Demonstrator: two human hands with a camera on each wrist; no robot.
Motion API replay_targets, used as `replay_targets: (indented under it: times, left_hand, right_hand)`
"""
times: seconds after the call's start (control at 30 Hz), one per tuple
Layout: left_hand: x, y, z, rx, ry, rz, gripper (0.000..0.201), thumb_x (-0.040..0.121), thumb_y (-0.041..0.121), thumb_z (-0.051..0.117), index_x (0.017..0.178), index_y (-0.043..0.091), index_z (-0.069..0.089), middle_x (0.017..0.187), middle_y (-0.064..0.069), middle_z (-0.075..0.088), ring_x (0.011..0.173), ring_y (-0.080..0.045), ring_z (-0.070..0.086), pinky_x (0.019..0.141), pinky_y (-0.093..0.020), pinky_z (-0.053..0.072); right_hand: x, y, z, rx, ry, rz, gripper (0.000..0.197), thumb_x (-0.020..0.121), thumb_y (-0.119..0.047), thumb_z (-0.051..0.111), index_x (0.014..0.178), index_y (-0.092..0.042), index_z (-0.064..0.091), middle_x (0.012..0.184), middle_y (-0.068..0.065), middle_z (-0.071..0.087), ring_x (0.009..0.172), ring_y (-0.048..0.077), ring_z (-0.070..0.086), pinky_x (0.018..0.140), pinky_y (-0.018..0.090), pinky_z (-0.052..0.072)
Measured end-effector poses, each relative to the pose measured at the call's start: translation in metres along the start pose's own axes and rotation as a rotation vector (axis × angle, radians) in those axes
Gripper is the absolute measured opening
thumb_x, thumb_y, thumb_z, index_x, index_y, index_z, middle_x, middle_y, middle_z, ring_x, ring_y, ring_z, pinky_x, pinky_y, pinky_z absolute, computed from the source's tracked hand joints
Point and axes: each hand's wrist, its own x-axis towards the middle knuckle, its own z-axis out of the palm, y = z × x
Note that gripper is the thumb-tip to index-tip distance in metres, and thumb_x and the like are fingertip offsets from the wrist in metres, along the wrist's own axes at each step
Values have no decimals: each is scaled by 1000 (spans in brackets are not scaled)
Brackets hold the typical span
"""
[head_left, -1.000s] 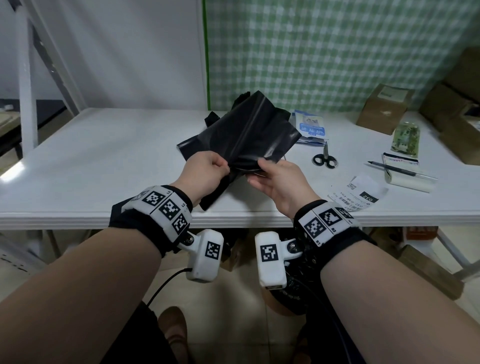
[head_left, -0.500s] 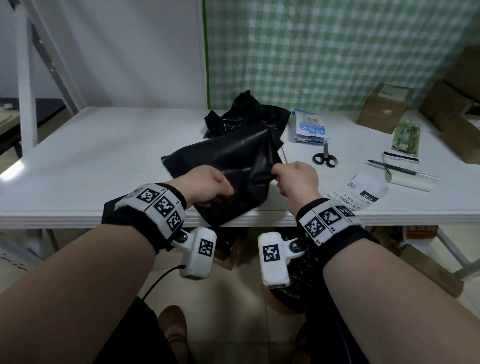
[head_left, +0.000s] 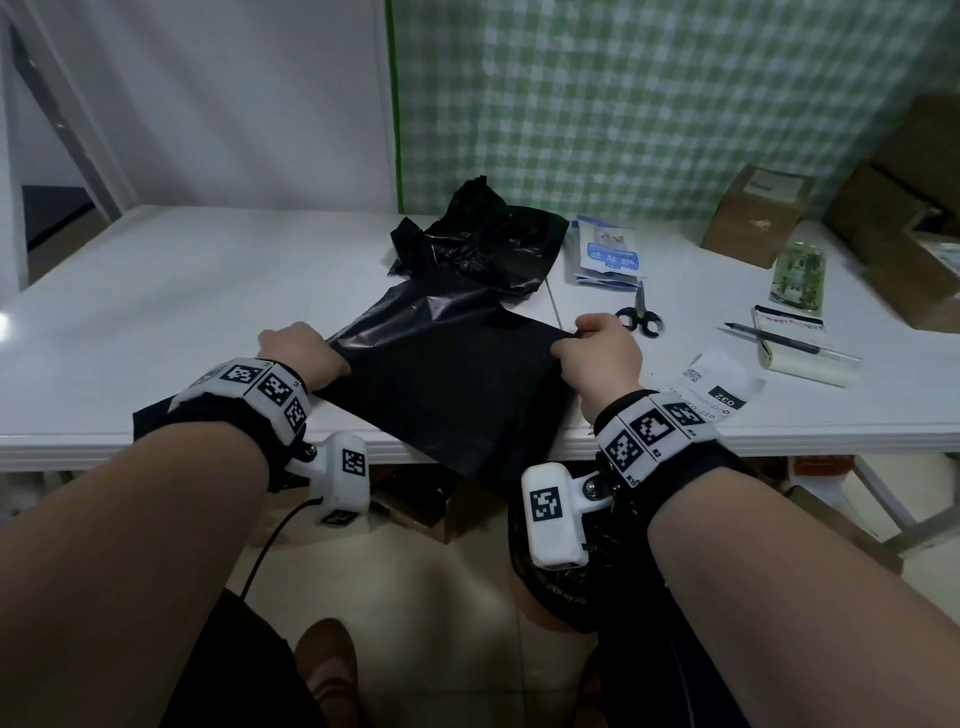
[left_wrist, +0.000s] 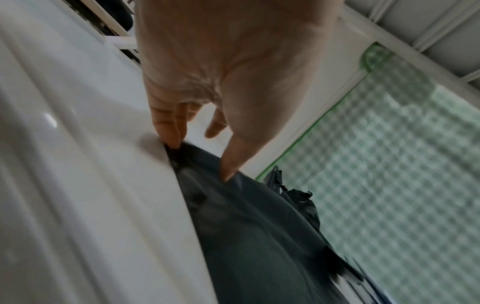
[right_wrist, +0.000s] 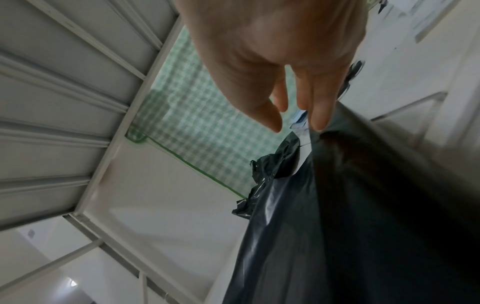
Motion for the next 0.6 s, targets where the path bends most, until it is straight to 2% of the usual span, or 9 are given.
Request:
replay_targets:
  times: [0.03, 0.1, 0.17, 0.23, 0.27, 0.37, 0.47, 0.53, 0.6]
  left_hand:
    - [2, 0, 0, -6, -9, 7, 37, 80, 27, 70, 98, -3, 57, 98, -19, 60, 99, -35, 57, 72, -34, 42]
    - [3, 2, 0, -29, -38, 32, 33, 80, 27, 70, 82, -3, 57, 81, -14, 58, 88, -33, 59, 69, -34, 42]
    - [5, 1, 2, -97, -55, 65, 41, 85, 32, 64, 77, -8, 61, 77, -18, 60, 81, -33, 58, 67, -36, 41]
    - [5, 1, 6, -290, -59, 116, 42, 89, 31, 58, 85, -11, 64, 85, -24, 63, 83, -33, 60, 74, -40, 45]
    - [2, 3, 6, -423, -81, 136, 35, 90, 27, 58, 85, -7, 63, 85, -22, 63, 82, -31, 59, 75, -39, 46]
    - [-13, 11, 2, -803, -256, 161, 13, 87, 12, 61, 75, 8, 57, 76, -12, 60, 71, -24, 58, 68, -30, 49]
    - [-30, 19, -7, -1001, -473, 227, 17, 85, -4, 57, 76, 10, 58, 73, -9, 67, 66, -20, 66, 63, -29, 57]
    - [-40, 25, -10, -1038, -541, 316, 21, 82, -9, 57, 78, 11, 58, 72, -6, 67, 67, -17, 67, 63, -25, 56]
    - [-51, 33, -12, -1066, -572, 393, 17, 83, -6, 58, 78, 10, 57, 72, -4, 66, 68, -14, 64, 63, -21, 55]
  right_hand:
    - [-2, -2, 4, -8, -48, -10, 44, 75, -10, 62, 118, -17, 58, 115, 5, 61, 104, 26, 61, 93, 41, 51]
    - [-7, -4, 12, -12, -137, -12, 42, 77, -13, 66, 118, -16, 58, 117, 6, 60, 104, 24, 60, 93, 41, 52]
    - [-11, -5, 20, -17, -203, -1, 37, 78, -16, 68, 114, -17, 60, 115, 3, 60, 103, 20, 59, 93, 41, 52]
    - [-13, -8, 26, -23, -272, 6, 30, 81, -18, 68, 110, -18, 62, 108, 1, 59, 97, 17, 58, 92, 40, 53]
    - [-15, -9, 28, -15, -314, 7, 23, 83, -19, 67, 105, -19, 62, 104, 1, 59, 94, 16, 58, 89, 39, 55]
    - [-23, -15, 30, 47, -437, 22, 8, 87, -24, 64, 93, -20, 61, 106, 3, 61, 97, 17, 60, 80, 33, 57]
    - [-31, -22, 31, 129, -528, 36, 16, 89, -31, 63, 96, -16, 61, 105, 6, 62, 97, 20, 63, 79, 32, 58]
    - [-35, -26, 32, 191, -584, 42, 24, 88, -35, 63, 101, -14, 60, 107, 9, 62, 96, 23, 65, 79, 33, 58]
    - [-39, -28, 33, 242, -614, 40, 31, 87, -37, 65, 103, -12, 59, 105, 10, 63, 93, 25, 65, 75, 32, 58]
